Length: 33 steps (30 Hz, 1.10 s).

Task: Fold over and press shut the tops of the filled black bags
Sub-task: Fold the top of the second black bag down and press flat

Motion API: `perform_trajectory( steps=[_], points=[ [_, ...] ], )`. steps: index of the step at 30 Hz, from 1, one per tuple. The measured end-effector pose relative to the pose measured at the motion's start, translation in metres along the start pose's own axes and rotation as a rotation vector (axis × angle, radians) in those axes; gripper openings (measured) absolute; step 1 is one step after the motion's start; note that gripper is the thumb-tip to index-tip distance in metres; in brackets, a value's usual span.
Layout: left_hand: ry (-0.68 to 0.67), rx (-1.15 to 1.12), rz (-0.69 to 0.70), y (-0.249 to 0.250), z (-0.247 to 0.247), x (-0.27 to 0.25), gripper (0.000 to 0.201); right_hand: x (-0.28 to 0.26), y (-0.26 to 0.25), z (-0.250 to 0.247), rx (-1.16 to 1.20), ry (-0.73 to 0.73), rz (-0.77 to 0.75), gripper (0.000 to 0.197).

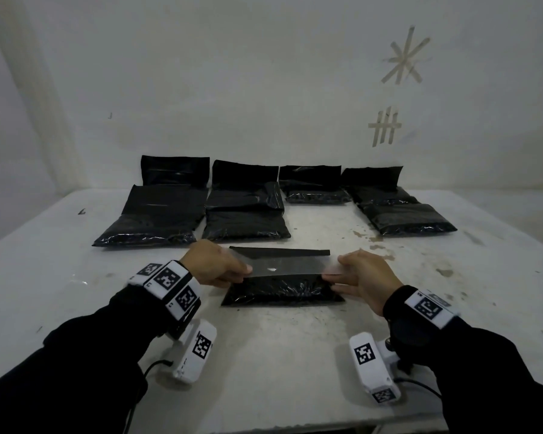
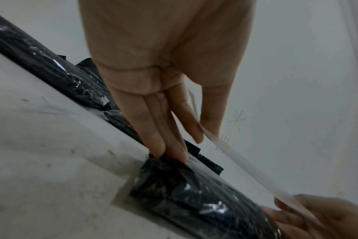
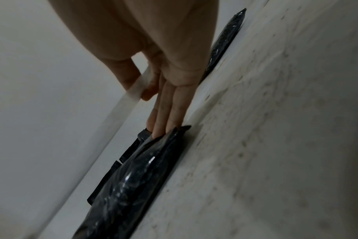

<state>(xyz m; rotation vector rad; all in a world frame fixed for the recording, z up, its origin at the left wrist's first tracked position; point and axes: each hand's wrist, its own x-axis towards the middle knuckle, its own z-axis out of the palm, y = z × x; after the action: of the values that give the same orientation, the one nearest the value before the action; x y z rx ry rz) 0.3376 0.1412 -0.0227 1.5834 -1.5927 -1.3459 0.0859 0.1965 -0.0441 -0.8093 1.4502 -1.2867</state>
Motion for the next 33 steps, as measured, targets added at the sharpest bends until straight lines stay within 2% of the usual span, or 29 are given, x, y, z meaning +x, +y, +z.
perform_trajectory(
  steps=[5, 11, 17, 25, 33],
  points=[
    [0.038, 0.051, 0.021, -0.0019, 0.0021, -0.0001, 0.012, 0.0016, 0.0008, -0.0012, -0.005, -0.007, -0.015, 0.019],
    [0.017, -0.011, -0.021, -0.0034, -0.0024, 0.0002, 0.019, 0.0014, 0.0010, -0.0053, -0.073, -0.036, -0.050, 0.018],
    [0.011, 0.009, -0.035, -0.0018, -0.0063, -0.0016, 0.006, 0.0017, 0.0035, -0.0051, -0.132, -0.017, -0.080, 0.027],
    [0.047, 0.105, -0.033, -0.0047, -0.0034, 0.0054, 0.011, 0.0041, 0.0059, -0.0061, -0.167, 0.009, -0.072, 0.030],
    [0.027, 0.070, -0.039, -0.0084, -0.0076, 0.0029, 0.007, 0.0050, 0.0072, -0.0046, -0.197, 0.003, -0.083, 0.030]
  ],
)
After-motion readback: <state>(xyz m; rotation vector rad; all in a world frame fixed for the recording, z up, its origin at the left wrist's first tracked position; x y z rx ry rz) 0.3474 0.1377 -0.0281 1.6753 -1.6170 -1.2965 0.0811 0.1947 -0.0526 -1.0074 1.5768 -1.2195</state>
